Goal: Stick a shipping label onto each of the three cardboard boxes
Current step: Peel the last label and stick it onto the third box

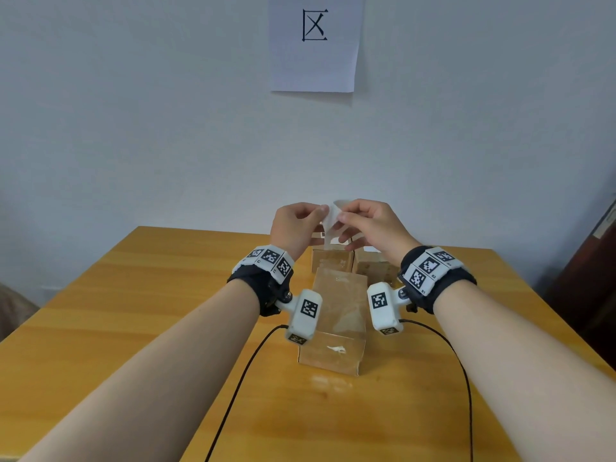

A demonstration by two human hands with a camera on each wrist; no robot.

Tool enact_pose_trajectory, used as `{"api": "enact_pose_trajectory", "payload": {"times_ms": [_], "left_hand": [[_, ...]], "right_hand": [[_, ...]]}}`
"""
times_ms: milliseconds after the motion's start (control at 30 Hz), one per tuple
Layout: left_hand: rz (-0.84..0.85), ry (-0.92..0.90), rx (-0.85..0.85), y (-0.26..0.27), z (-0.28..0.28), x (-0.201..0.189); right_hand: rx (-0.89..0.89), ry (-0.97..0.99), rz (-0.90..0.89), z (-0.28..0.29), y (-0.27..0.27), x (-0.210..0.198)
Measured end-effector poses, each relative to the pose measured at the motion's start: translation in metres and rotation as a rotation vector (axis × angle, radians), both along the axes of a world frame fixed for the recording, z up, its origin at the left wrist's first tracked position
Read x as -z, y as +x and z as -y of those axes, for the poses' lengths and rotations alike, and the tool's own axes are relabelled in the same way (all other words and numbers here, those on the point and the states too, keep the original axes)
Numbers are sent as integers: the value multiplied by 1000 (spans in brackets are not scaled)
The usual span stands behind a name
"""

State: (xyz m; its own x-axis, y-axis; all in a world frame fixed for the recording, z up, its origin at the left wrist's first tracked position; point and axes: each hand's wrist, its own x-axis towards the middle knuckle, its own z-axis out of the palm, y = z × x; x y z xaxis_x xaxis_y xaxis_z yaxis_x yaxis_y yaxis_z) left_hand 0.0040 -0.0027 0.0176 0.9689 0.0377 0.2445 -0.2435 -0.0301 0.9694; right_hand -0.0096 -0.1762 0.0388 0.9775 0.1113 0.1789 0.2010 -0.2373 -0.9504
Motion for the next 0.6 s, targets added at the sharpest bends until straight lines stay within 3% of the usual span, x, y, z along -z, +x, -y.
{"api": "enact_pose_trajectory", "payload": {"times_ms": [333, 600], "left_hand": [[-89, -122, -28, 1, -2, -5], [-141, -167, -66, 4, -10, 1]], "right_hand": [[71, 399, -149, 11, 2, -2], [174, 576, -195, 22, 3, -3]]}}
